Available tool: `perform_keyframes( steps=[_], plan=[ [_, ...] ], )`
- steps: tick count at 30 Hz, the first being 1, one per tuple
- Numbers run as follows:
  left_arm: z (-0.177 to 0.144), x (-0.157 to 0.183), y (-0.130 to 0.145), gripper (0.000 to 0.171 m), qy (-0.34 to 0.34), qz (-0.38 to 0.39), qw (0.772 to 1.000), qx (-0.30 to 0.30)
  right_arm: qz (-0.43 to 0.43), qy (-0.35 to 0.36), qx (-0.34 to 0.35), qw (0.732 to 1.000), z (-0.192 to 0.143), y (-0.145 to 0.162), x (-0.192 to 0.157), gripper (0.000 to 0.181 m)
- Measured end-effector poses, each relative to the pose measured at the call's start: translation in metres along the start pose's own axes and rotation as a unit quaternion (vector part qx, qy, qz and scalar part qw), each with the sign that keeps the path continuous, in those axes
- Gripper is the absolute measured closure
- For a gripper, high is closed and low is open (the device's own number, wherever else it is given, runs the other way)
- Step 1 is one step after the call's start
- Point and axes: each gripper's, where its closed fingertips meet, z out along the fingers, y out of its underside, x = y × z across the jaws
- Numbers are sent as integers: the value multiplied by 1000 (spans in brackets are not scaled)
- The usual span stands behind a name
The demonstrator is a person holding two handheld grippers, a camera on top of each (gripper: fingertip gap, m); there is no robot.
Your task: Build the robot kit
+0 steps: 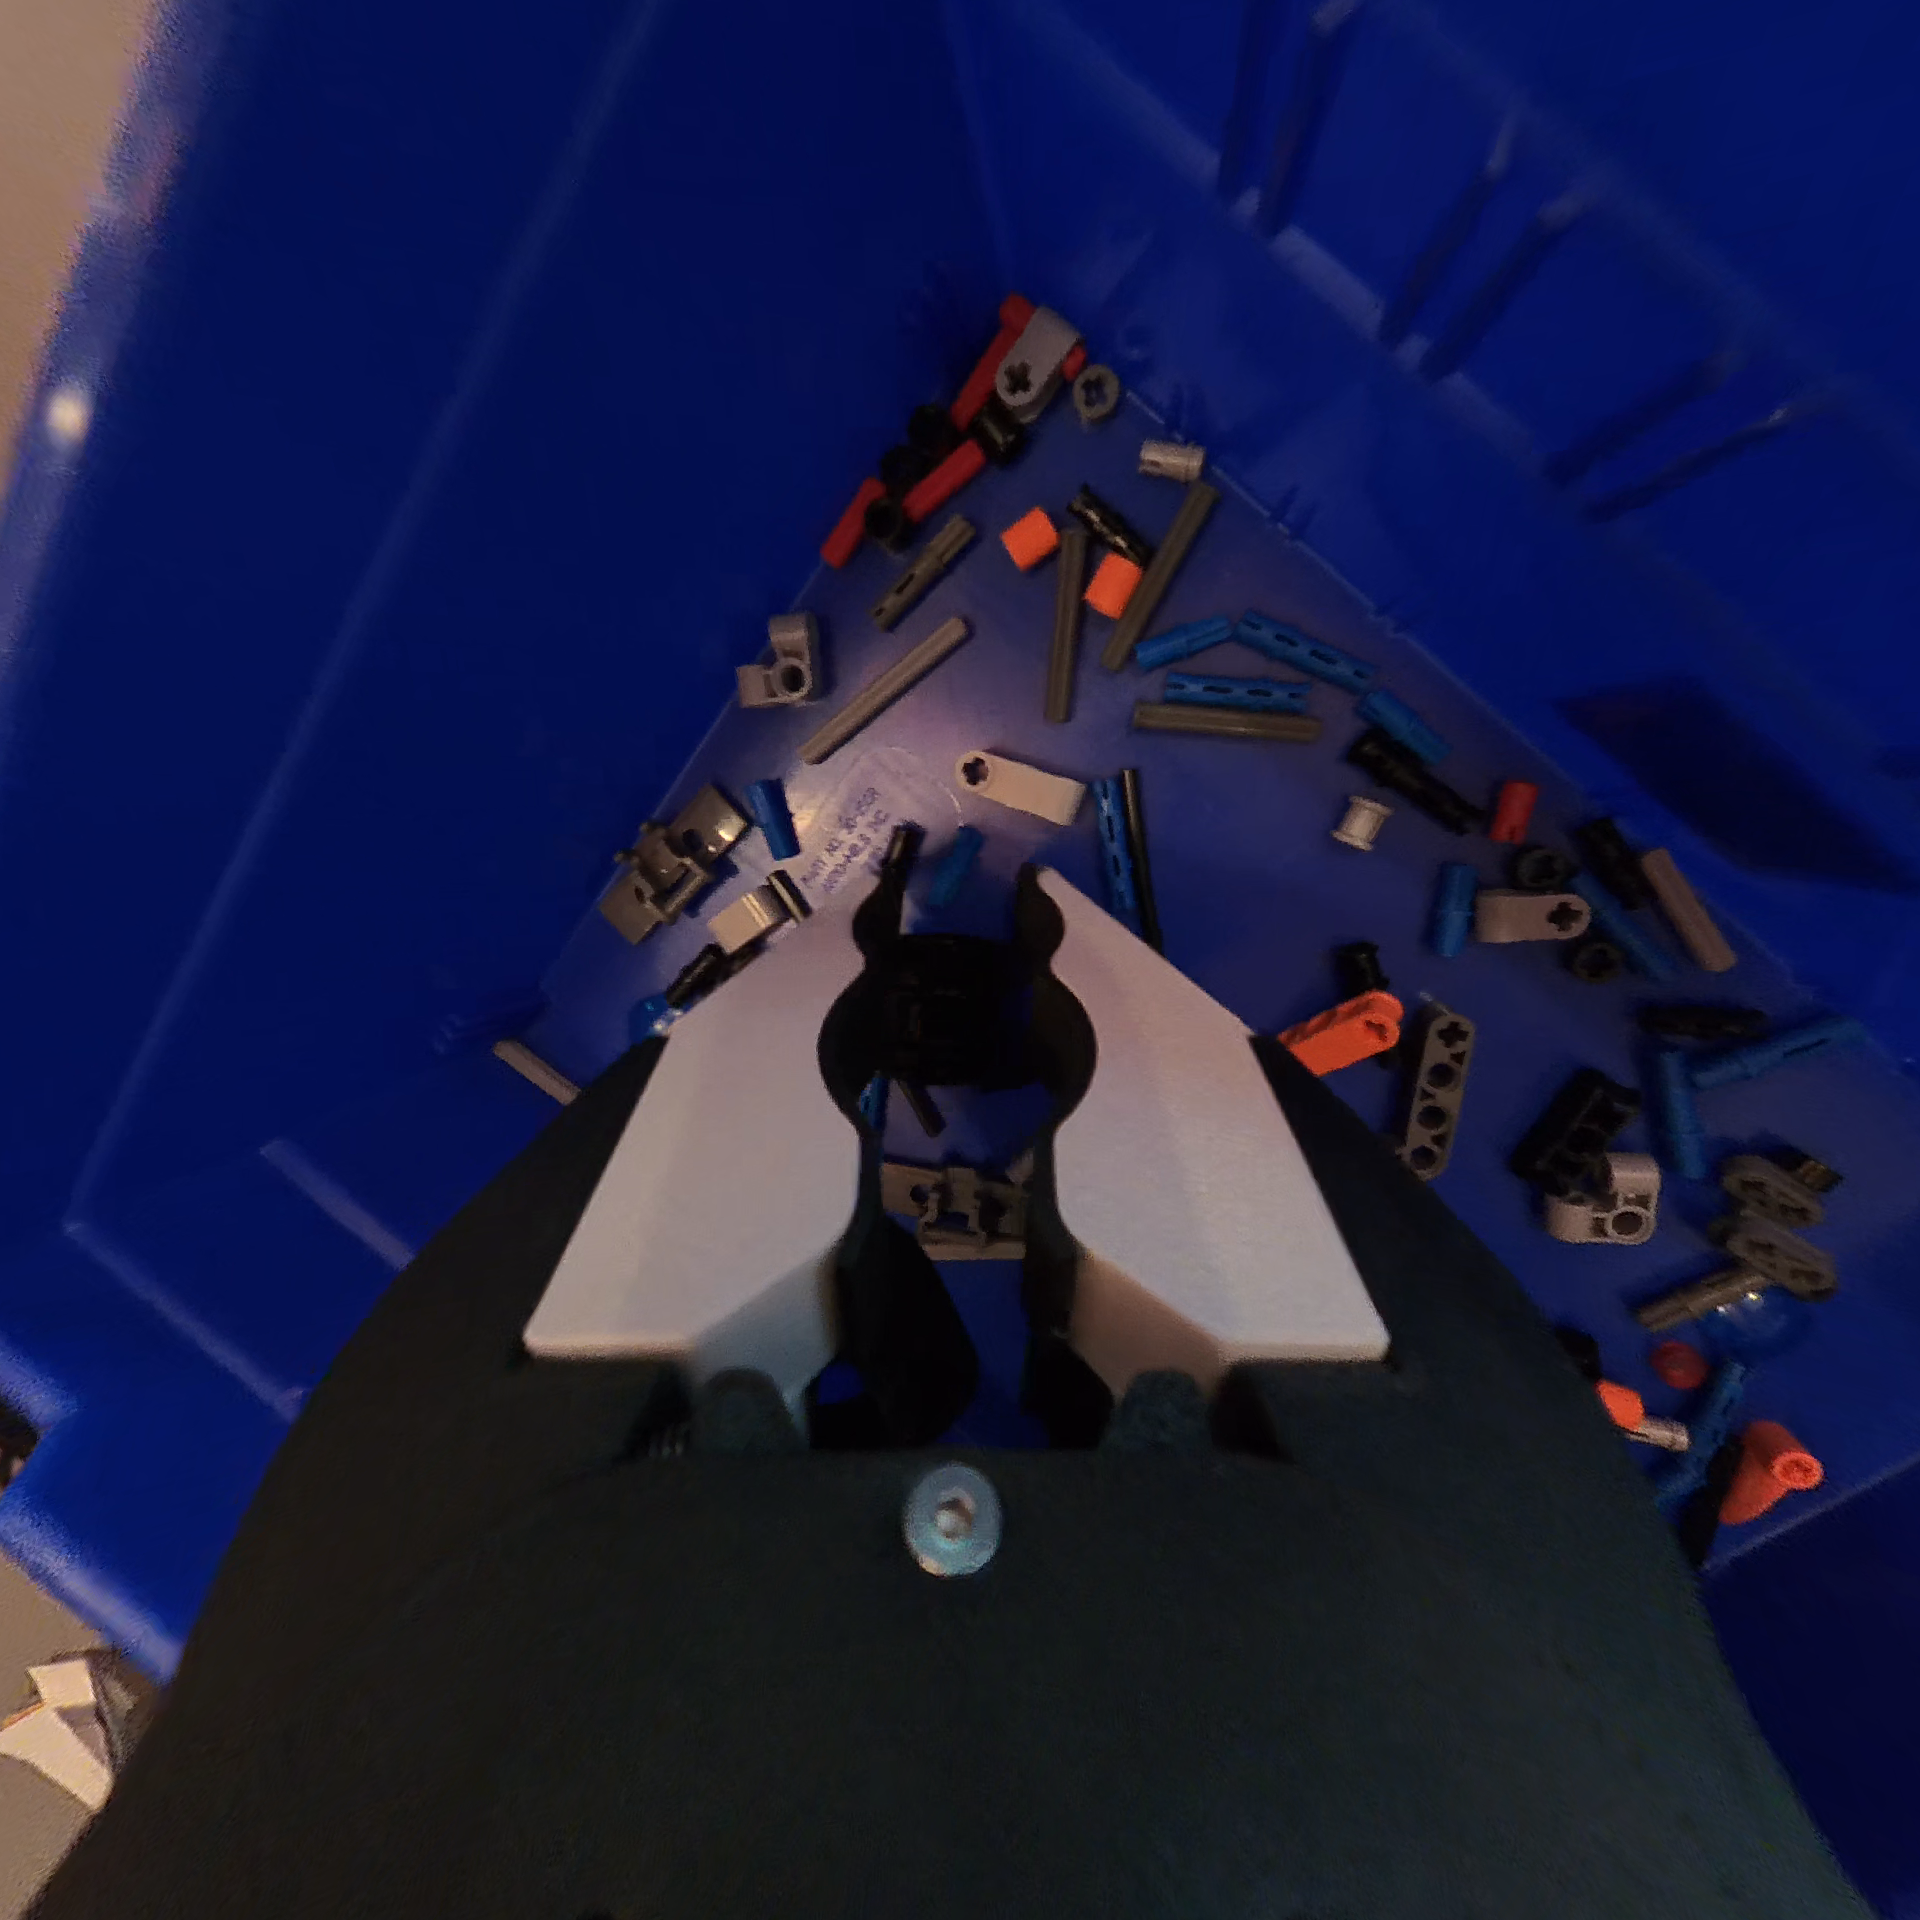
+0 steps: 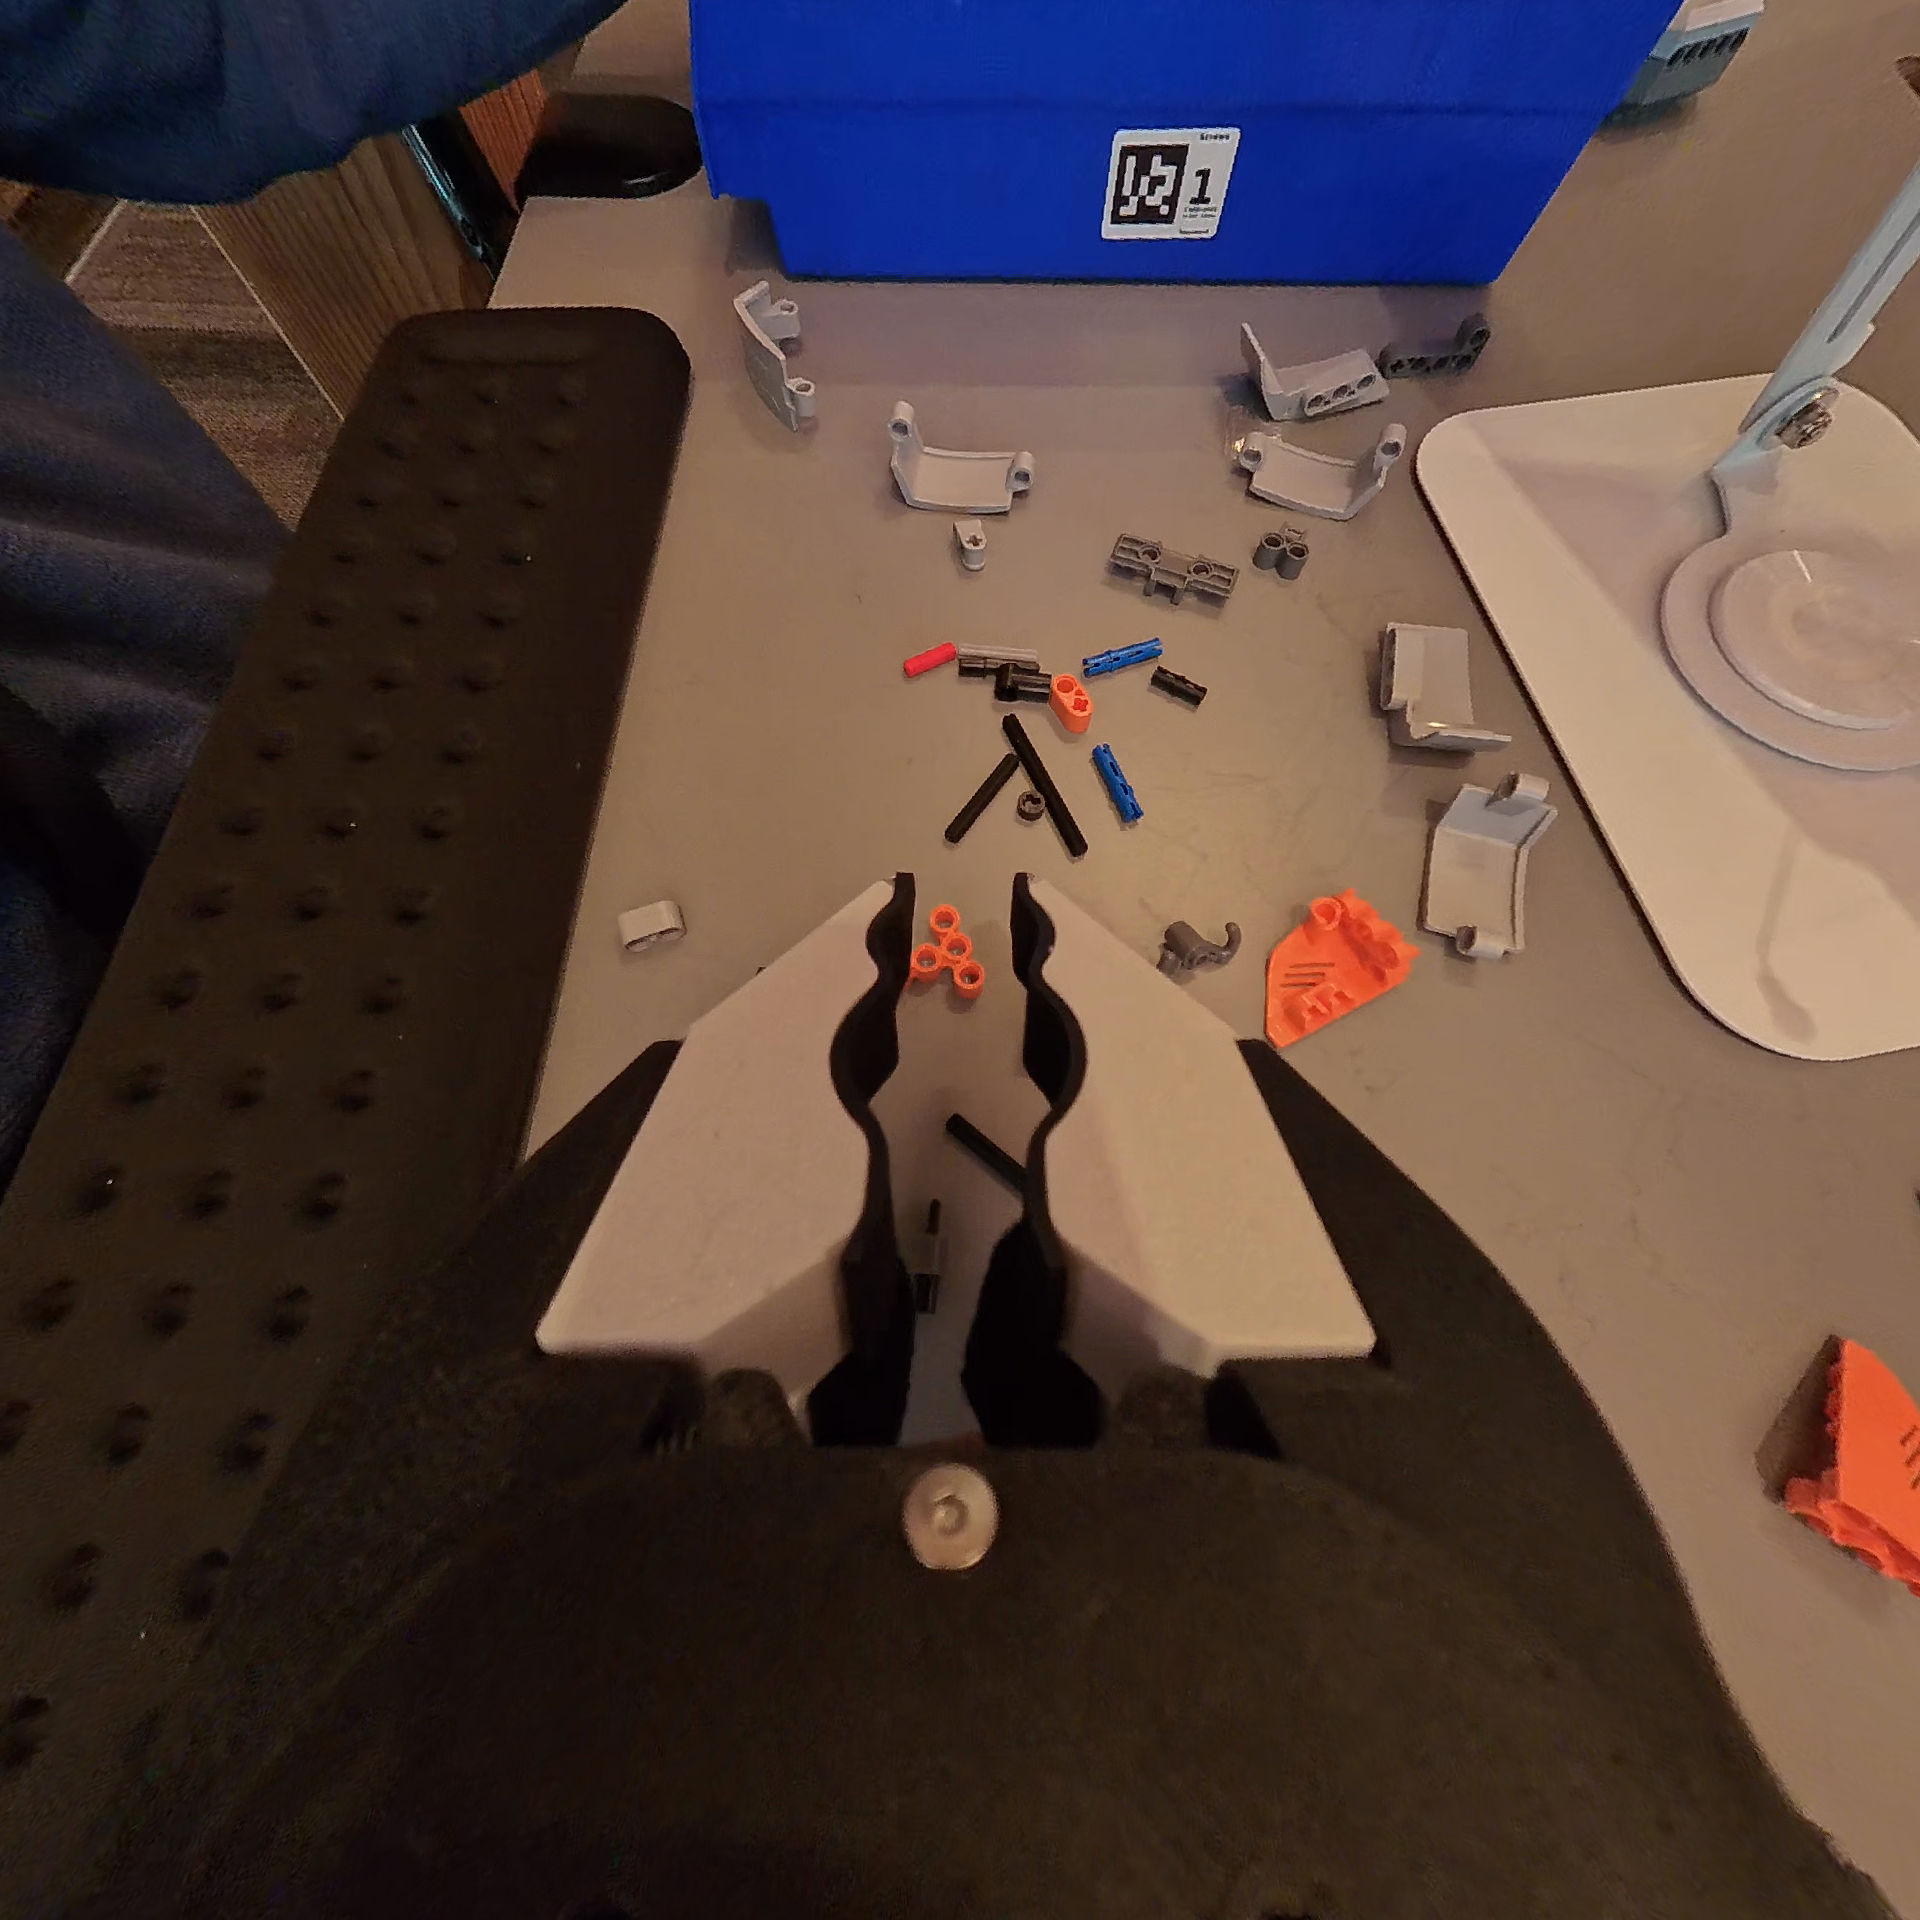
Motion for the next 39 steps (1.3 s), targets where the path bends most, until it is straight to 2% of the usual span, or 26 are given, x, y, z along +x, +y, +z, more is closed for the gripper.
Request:
perform_keyframes(
  steps=[11, 21, 22, 27, 29, 31, 32, 34, 39],
  plan=[
    [5, -7, -5, 160, -1, 9, 1000, -7, -3, -5, 1, 1000, -1, 0, -3, 165],
    [4, -6, -4, 166, 32, -36, 999, -6, -10, -4, 8, 1000, -7, -4, -5, 166],
    [3, -5, -6, 171, 36, -41, 999, -1, -10, -4, 9, 1000, -7, -5, -5, 166],
    [-8, -5, -14, 171, 38, -56, 997, 25, -13, -2, 11, 1000, -9, -6, -6, 165],
    [-12, -17, -12, 171, 9, -68, 997, 21, -14, -1, 12, 1000, -10, -7, -6, 165],
    [-10, -8, -7, 153, 34, -76, 996, 7, -13, 0, 12, 1000, -10, -6, -6, 165],
    [-8, -4, -3, 151, 40, -77, 996, -6, -14, 0, 12, 1000, -11, -6, -6, 165],
    [-1, -7, 6, 150, 24, -81, 996, -34, -15, -1, 12, 1000, -11, -7, -7, 165],
    [5, -2, 2, 154, 39, -99, 994, -22, -16, -1, 12, 1000, -11, -7, -7, 165]
  ],
)
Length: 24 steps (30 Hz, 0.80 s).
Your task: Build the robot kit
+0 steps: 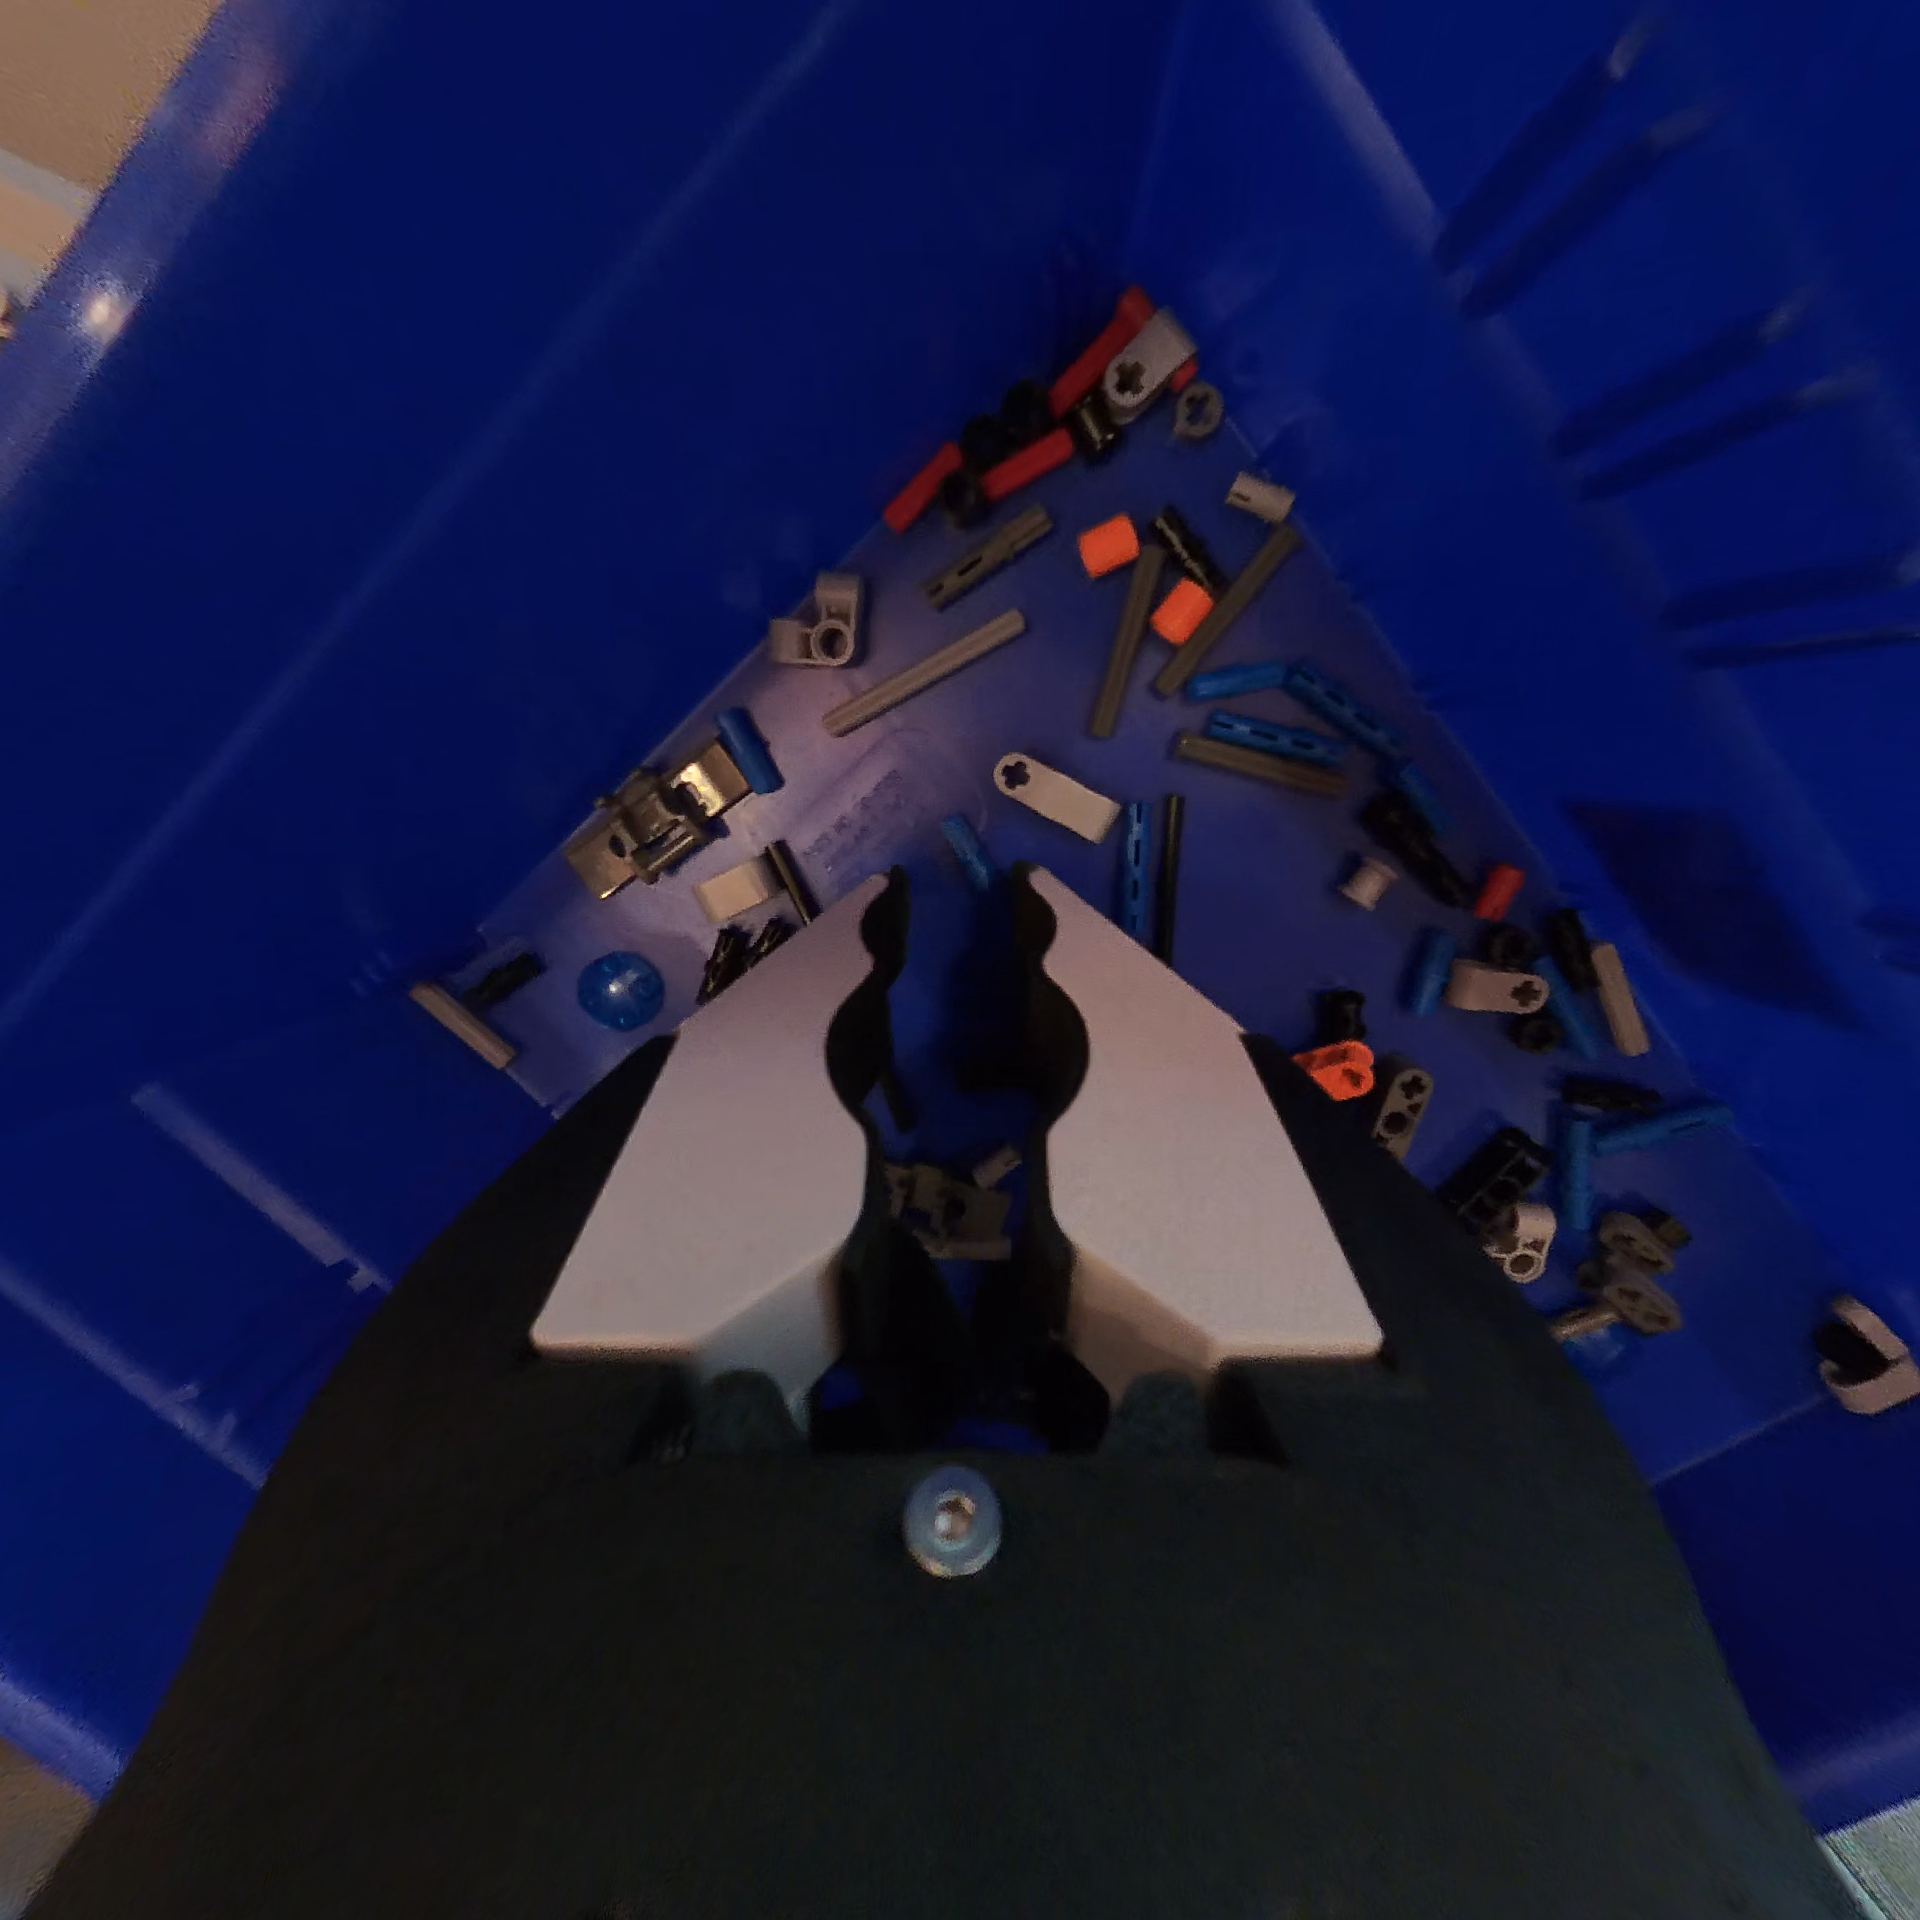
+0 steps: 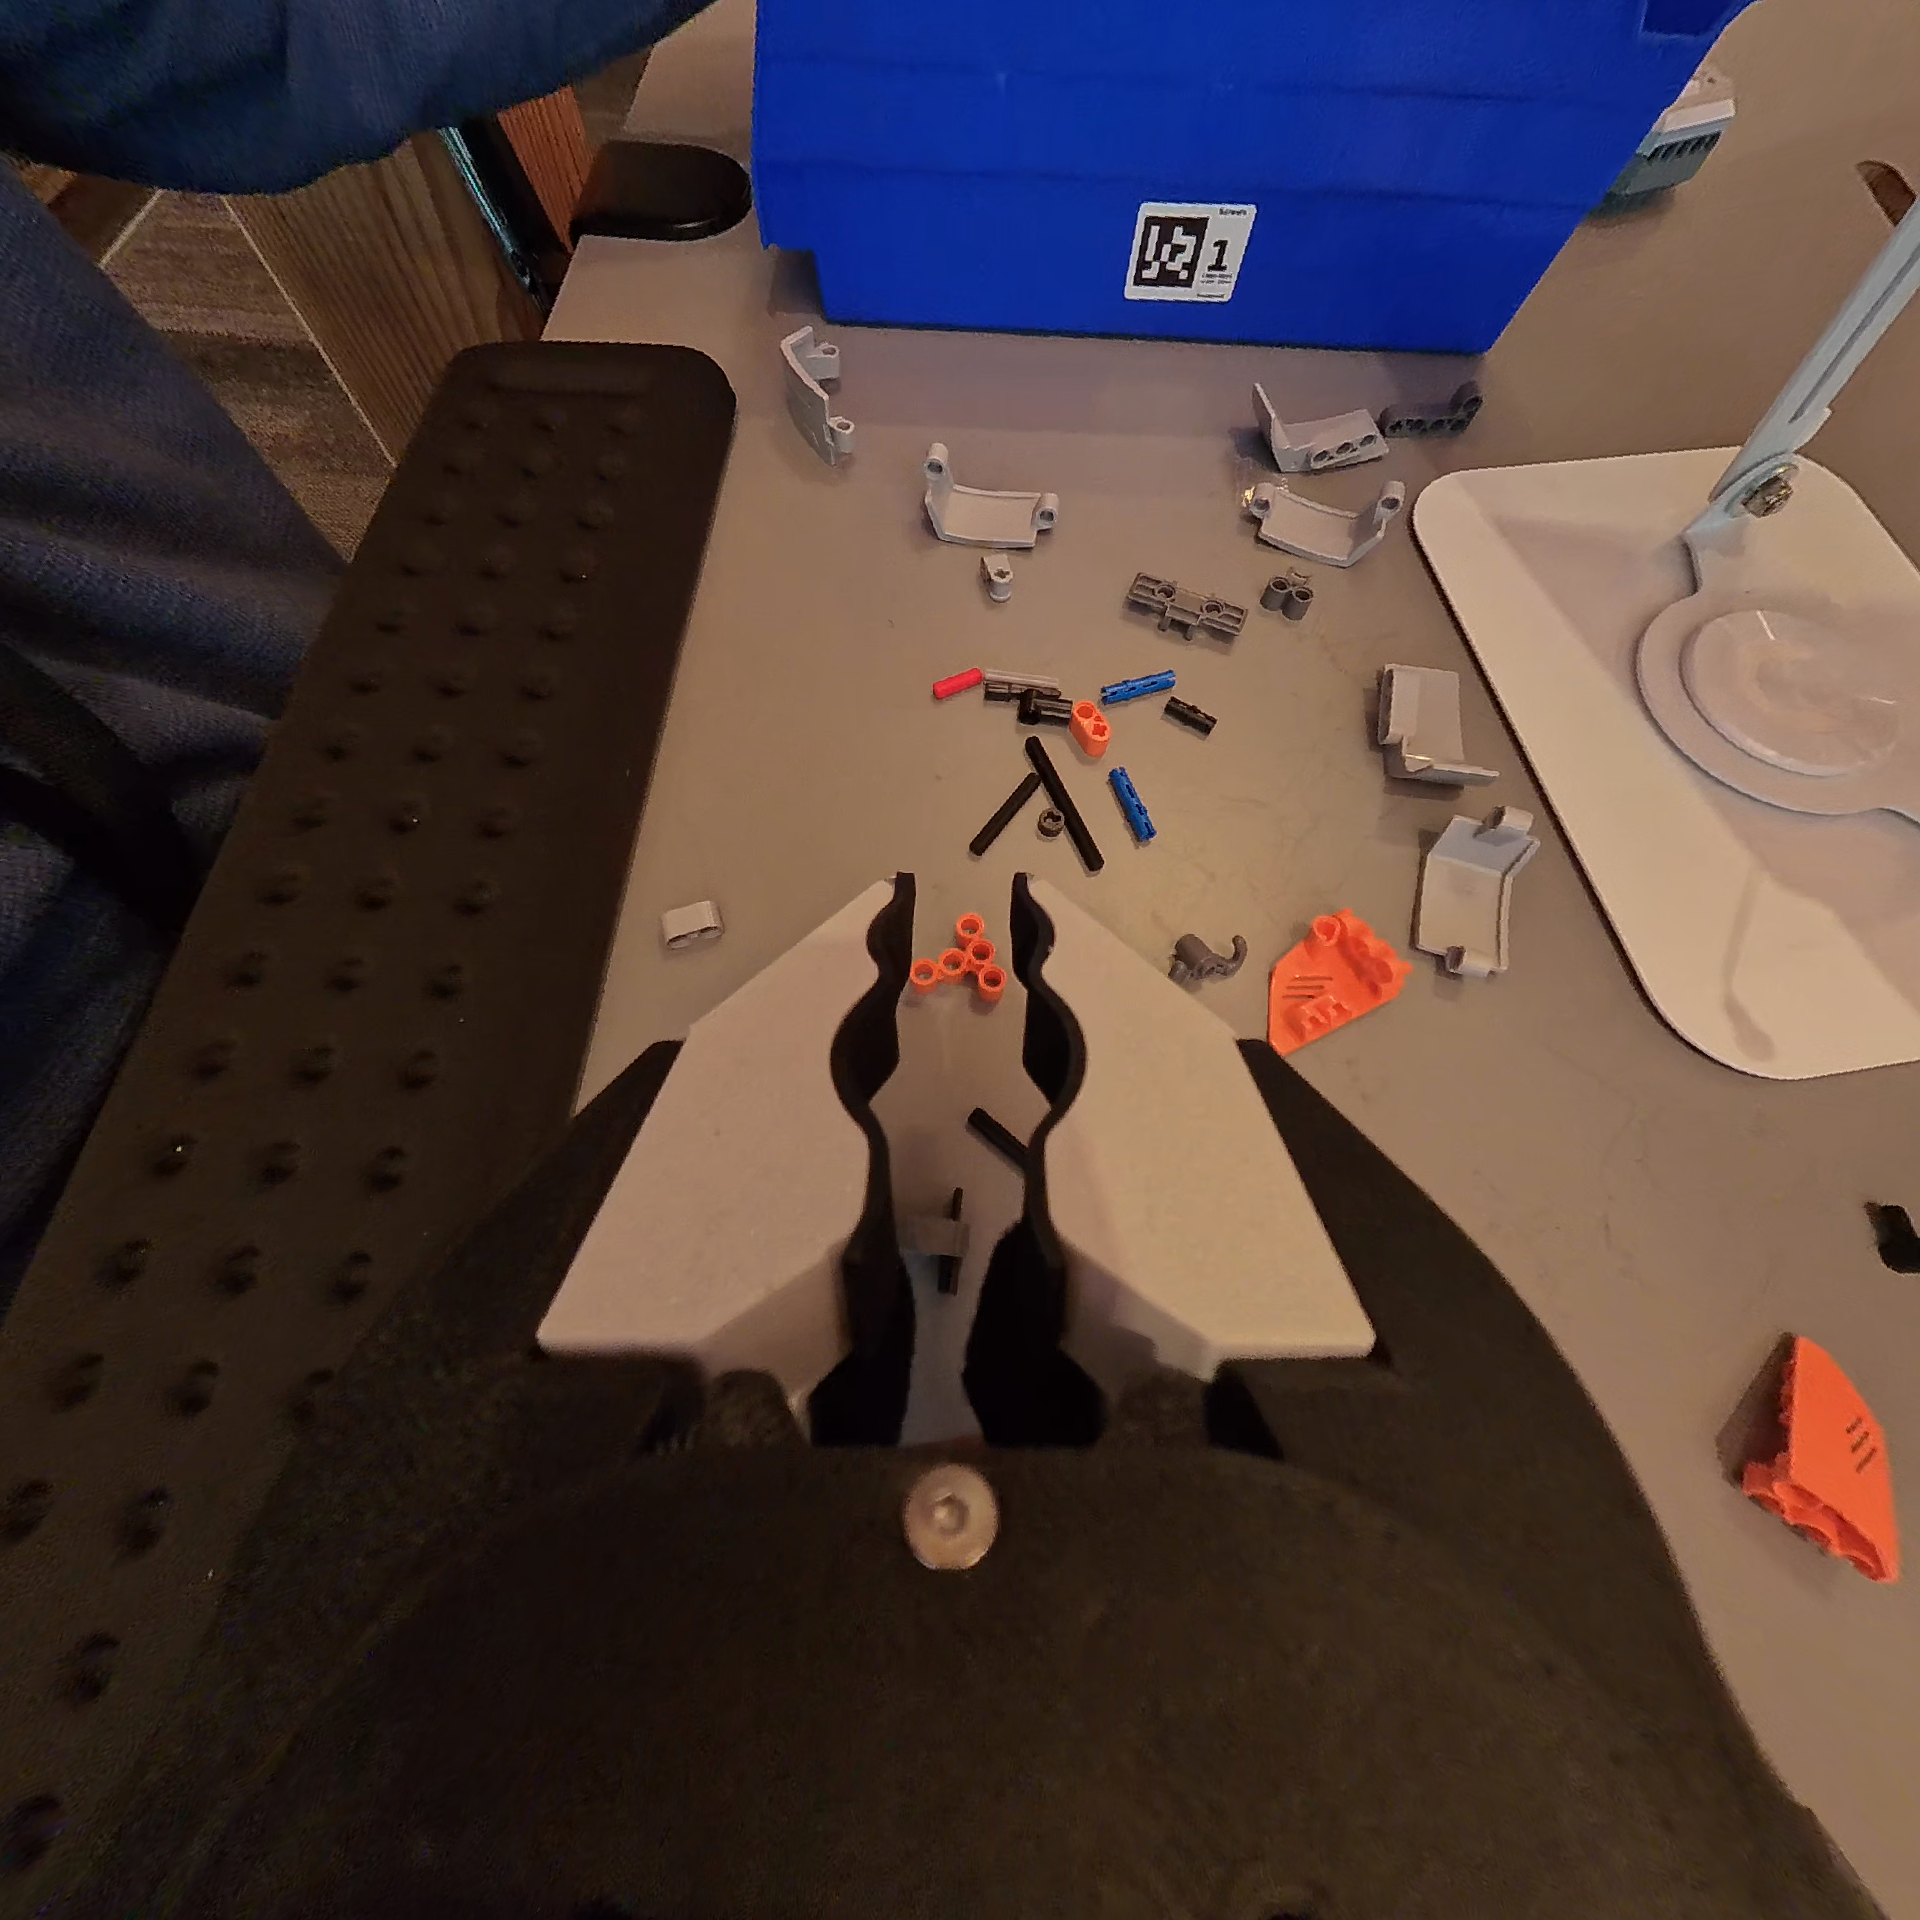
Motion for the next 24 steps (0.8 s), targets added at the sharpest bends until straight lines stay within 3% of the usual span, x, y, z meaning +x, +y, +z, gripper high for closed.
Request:
perform_keyframes(
  steps=[3, 10, 16, 20, 24],
  plan=[
    [2, 0, -3, 168, -3, -2, 1000, 4, -1, 0, 0, 1000, 0, 0, 0, 165],
    [-6, 4, -6, 169, -16, 4, 999, 32, -5, 6, 5, 1000, -3, -4, 0, 165],
    [-72, 25, -29, 169, -70, 23, 990, 121, -15, 30, 19, 999, -5, -13, 3, 164],
    [-123, 72, -57, 170, -96, 64, 973, 199, -33, 69, 36, 996, -15, -24, 7, 163],
    [-145, 145, -90, 170, -85, 125, 954, 258, -52, 108, 56, 991, -28, -34, 7, 163]
  ],
)
